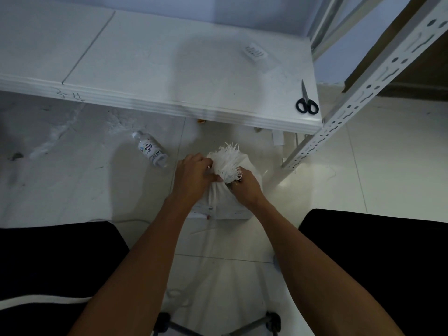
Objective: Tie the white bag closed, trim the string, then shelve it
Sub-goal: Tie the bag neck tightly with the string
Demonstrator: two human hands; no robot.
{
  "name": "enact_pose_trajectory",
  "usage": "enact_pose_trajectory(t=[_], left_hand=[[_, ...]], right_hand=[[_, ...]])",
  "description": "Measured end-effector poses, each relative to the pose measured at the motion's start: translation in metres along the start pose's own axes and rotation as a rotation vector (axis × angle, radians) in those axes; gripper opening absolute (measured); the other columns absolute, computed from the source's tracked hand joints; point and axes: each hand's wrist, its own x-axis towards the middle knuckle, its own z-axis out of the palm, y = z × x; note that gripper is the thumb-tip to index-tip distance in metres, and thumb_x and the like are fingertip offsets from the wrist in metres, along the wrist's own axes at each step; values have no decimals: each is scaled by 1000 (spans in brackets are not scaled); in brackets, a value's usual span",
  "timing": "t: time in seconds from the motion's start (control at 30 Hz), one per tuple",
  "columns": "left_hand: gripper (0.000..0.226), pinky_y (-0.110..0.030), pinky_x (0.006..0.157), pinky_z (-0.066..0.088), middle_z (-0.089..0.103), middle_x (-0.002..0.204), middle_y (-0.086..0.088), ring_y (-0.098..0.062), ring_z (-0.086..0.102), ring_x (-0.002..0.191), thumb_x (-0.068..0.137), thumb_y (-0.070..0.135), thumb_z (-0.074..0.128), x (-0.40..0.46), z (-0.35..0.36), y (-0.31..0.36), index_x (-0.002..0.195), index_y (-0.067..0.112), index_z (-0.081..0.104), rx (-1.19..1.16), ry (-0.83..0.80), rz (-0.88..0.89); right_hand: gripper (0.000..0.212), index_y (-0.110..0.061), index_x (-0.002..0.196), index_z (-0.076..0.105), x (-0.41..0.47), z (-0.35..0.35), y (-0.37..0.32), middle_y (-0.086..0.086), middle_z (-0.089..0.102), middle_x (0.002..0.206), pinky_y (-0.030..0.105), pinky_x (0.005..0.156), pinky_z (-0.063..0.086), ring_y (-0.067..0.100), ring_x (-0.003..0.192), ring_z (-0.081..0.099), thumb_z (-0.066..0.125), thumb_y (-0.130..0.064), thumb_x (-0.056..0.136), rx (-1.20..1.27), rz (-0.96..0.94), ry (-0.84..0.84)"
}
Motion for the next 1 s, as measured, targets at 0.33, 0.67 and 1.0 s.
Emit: enact_pose_trajectory(t=[0.33, 0.67, 1.0], left_hand=[[48, -27, 62, 31, 57, 81, -5, -20, 51, 71, 66, 47, 82, -12, 0, 6, 82, 7, 61, -194, 56, -277], [42, -33, 61, 44, 68, 76, -10, -28, 63, 70, 76, 45, 75, -24, 9, 18, 75, 6, 61, -205, 16, -342], [23, -24, 59, 31, 60, 62, -4, -19, 49, 58, 78, 20, 72, -22, 6, 22, 64, 8, 58, -314, 146, -470]], right_hand=[[12, -1, 86, 65, -6, 8, -5, 10, 69, 84, 35, 66, 47, 23, 74, 61, 56, -7, 91, 114, 54, 101], [7, -8, 82, 66, -35, 18, -2, 2, 66, 77, 28, 65, 48, 16, 69, 59, 63, -8, 89, 85, 15, 269], [19, -10, 80, 57, -46, 28, 2, 4, 60, 77, 35, 61, 49, 18, 68, 55, 58, -19, 96, -196, -118, 333]])
